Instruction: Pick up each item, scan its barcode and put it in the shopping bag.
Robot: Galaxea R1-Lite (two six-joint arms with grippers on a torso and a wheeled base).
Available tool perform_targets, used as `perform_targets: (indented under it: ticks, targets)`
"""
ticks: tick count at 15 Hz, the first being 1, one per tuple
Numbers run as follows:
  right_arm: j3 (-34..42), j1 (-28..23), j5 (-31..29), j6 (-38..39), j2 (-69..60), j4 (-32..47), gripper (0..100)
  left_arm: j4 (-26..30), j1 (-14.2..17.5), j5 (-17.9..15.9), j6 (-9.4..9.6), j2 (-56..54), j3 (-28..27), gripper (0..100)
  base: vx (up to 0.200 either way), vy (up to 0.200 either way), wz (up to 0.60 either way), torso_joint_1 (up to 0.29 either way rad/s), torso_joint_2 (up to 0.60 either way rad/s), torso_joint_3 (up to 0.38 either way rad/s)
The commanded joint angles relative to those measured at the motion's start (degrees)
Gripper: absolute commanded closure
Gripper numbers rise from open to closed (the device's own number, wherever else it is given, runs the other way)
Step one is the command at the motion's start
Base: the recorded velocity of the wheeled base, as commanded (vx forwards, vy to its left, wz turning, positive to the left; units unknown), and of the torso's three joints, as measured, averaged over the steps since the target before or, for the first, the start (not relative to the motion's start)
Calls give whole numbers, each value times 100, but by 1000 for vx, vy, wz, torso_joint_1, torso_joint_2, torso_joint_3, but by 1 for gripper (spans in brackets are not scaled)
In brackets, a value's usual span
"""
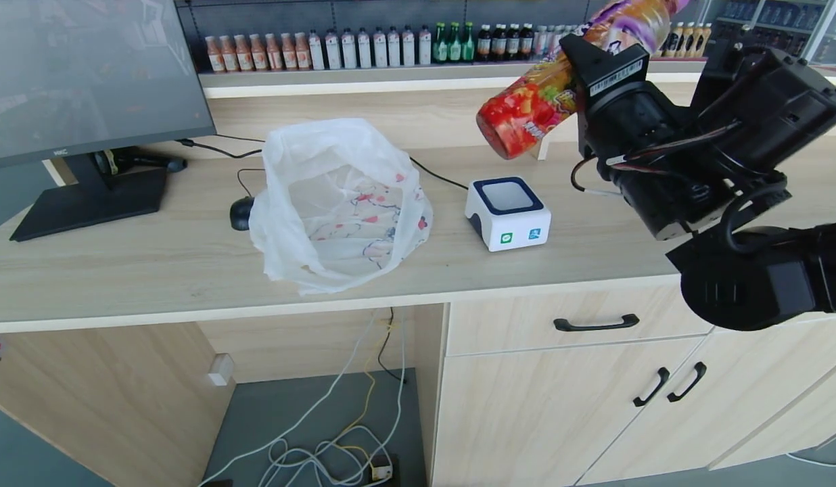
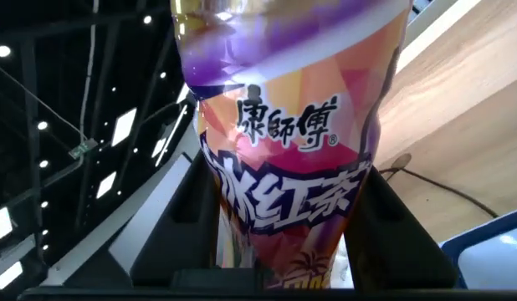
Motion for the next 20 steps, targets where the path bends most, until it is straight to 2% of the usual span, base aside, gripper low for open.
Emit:
perform_targets:
  ticks: [1,6,8,15,20]
  targets:
    - [-232,96,-139,136,123,108,100,-2,0,0,2,-2,0,0,0,0,0,0,0,0]
    - [-346,-449,-227,1112,317,257,100,-2,0,0,2,-2,0,0,0,0,0,0,0,0]
    - [-372,-537,-245,1437,334,627,100,-2,0,0,2,-2,0,0,0,0,0,0,0,0]
    - [-776,-713,-456,2096,941,714,100,-2,0,0,2,-2,0,0,0,0,0,0,0,0]
    - [-715,-722,-509,2105,1125,714,100,-2,0,0,2,-2,0,0,0,0,0,0,0,0]
